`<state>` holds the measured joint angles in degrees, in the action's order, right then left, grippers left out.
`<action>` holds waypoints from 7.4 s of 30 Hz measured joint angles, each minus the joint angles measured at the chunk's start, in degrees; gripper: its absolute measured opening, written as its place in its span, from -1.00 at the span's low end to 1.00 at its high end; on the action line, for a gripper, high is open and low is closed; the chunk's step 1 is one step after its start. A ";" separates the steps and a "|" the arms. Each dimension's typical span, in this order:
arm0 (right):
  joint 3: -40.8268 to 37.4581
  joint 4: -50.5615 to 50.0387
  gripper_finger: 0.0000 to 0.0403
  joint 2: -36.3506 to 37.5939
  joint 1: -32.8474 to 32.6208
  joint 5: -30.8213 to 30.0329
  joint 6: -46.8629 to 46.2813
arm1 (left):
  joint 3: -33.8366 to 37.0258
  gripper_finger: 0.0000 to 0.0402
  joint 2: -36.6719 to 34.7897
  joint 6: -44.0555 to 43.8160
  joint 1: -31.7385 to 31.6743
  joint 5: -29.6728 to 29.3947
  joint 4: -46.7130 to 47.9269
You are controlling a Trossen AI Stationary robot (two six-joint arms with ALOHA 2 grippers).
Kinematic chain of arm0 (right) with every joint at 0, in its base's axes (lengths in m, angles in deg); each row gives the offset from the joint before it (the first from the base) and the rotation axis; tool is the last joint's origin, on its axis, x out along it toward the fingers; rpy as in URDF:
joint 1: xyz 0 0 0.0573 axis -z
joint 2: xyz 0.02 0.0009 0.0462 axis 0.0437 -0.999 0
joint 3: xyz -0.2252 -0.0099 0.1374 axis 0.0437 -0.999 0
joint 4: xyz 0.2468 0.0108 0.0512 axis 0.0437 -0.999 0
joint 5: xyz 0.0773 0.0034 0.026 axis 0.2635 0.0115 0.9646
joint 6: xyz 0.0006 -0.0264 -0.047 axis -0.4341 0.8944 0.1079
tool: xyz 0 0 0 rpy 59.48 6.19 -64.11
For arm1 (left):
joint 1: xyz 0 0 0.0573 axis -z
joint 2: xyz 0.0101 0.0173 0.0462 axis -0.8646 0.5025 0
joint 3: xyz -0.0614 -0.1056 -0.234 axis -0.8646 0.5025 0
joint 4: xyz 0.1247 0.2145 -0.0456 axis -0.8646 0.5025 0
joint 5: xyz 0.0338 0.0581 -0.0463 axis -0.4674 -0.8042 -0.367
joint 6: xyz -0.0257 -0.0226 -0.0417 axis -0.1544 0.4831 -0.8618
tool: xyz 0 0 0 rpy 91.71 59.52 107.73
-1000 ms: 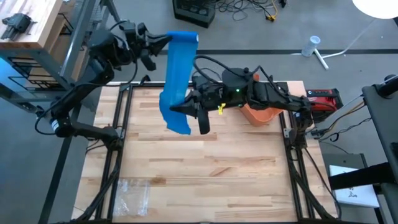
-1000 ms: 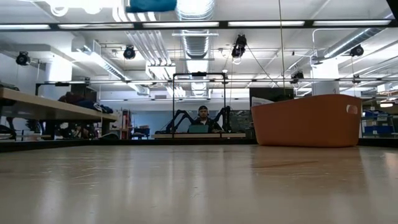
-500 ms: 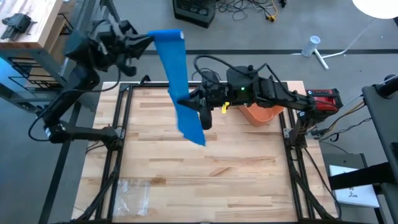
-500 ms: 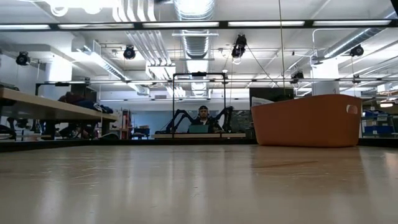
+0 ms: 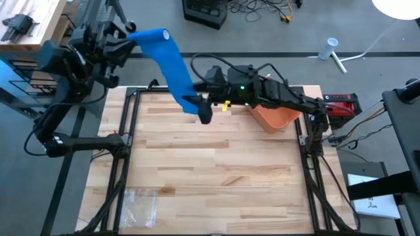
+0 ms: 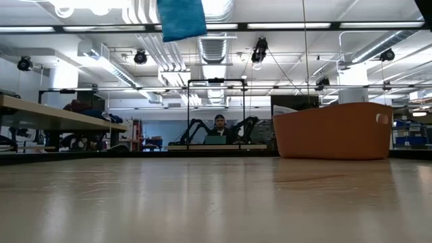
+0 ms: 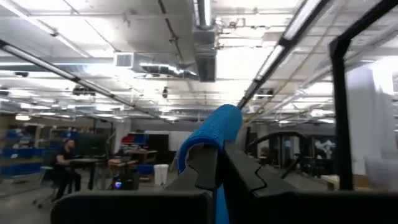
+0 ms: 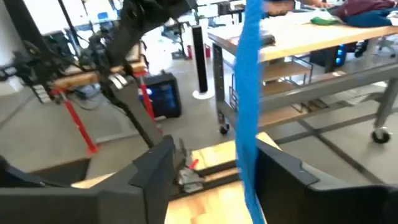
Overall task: Roll bandage
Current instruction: Roll the blue bandage
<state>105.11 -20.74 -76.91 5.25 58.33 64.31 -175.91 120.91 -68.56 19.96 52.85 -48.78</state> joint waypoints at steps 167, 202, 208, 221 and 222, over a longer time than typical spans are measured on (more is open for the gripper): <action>-8.20 15.27 0.16 3.25 8.21 53.80 -28.29 | -6.68 -1.00 -8.38 16.75 22.47 24.28 25.30; -0.51 1.85 0.11 4.46 10.40 27.01 1.73 | -14.15 -1.00 5.51 -1.55 18.86 -10.96 29.95; -0.55 4.20 0.08 1.77 10.47 22.33 1.73 | -15.79 -1.00 6.01 -1.58 18.86 -8.74 29.87; -0.60 9.88 0.01 -3.83 10.40 20.95 0.09 | -17.03 -0.98 6.59 -3.25 17.27 -8.73 29.89; -0.57 10.19 -0.01 -4.05 10.38 19.61 0.15 | -17.02 -0.99 6.76 -4.26 17.15 -8.72 29.85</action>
<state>104.54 -10.55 -80.96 15.64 77.93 64.45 -192.93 127.67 -72.82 37.11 44.13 -18.93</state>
